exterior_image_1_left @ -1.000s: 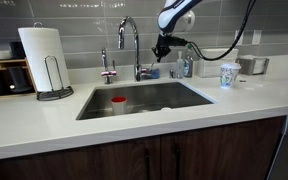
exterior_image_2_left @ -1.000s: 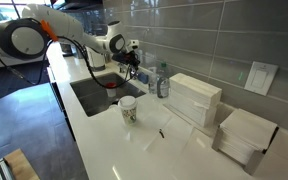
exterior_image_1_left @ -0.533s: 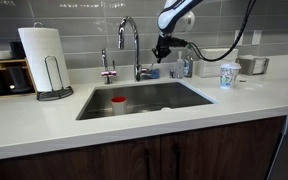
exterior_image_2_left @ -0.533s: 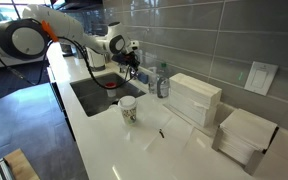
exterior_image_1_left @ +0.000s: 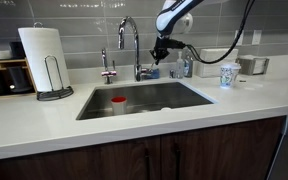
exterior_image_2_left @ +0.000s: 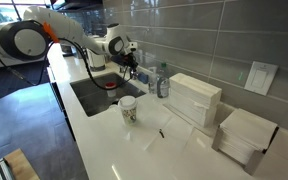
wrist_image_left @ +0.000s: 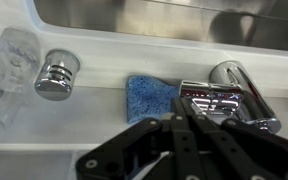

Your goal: Push the tap to the left, open the tap, close the tap

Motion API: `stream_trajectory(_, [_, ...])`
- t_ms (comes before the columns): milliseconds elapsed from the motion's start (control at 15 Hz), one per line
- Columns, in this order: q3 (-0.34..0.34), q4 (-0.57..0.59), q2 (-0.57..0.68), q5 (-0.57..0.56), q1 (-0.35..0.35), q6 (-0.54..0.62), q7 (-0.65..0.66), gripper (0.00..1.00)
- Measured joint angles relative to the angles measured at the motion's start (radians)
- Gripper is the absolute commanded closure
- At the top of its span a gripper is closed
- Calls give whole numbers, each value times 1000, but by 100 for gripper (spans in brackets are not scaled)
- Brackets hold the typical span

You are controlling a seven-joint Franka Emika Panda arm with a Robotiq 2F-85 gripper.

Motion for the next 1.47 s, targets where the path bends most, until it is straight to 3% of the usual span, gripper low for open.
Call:
stream_trajectory(1000, [34, 0, 0, 45, -10, 68, 4, 96])
stream_trajectory(1467, [28, -36, -65, 31, -13, 20, -15, 95])
